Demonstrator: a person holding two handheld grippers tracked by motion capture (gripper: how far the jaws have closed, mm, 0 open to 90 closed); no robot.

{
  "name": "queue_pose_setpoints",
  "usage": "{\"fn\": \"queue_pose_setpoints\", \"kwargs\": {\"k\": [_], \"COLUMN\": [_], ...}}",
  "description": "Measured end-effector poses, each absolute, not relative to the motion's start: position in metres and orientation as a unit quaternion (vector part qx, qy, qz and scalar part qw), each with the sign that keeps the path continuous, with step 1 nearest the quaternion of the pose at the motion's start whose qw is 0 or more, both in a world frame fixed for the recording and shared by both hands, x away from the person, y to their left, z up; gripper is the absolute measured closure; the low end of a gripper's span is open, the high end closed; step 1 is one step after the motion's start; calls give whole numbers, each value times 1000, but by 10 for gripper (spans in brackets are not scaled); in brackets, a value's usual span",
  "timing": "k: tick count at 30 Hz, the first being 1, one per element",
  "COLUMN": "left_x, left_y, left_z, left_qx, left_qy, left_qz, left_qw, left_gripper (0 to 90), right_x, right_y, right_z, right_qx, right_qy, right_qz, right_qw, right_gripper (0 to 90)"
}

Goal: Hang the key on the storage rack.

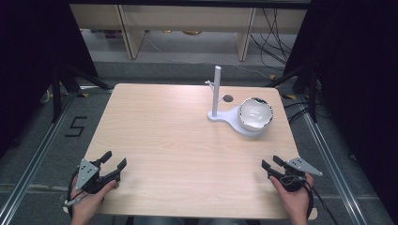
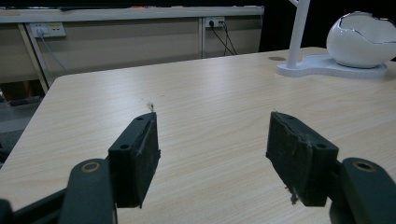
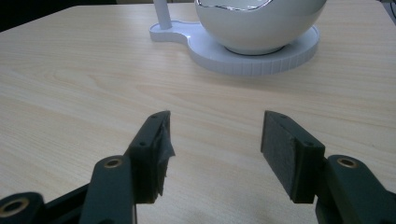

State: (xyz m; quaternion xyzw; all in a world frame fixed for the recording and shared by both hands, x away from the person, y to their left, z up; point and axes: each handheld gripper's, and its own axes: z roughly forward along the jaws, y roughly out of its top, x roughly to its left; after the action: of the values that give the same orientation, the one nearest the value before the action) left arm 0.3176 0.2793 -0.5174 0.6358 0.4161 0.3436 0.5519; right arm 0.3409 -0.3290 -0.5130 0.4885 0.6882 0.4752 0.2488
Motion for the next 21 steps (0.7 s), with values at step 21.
{"fn": "queue_pose_setpoints", "kwargs": {"k": [21], "left_x": [357], "left_y": [284], "left_z": [-465], "left_qx": [779], "left_qy": [372], "left_qz": [250], "left_qw": [438], "left_gripper": [462], "right_x": [343], "right_y": [-328], "right_z": [-513], "right_qx": [494], "right_qy": [689], "right_qz": [473], "right_qw": [241], "right_gripper": [422]}}
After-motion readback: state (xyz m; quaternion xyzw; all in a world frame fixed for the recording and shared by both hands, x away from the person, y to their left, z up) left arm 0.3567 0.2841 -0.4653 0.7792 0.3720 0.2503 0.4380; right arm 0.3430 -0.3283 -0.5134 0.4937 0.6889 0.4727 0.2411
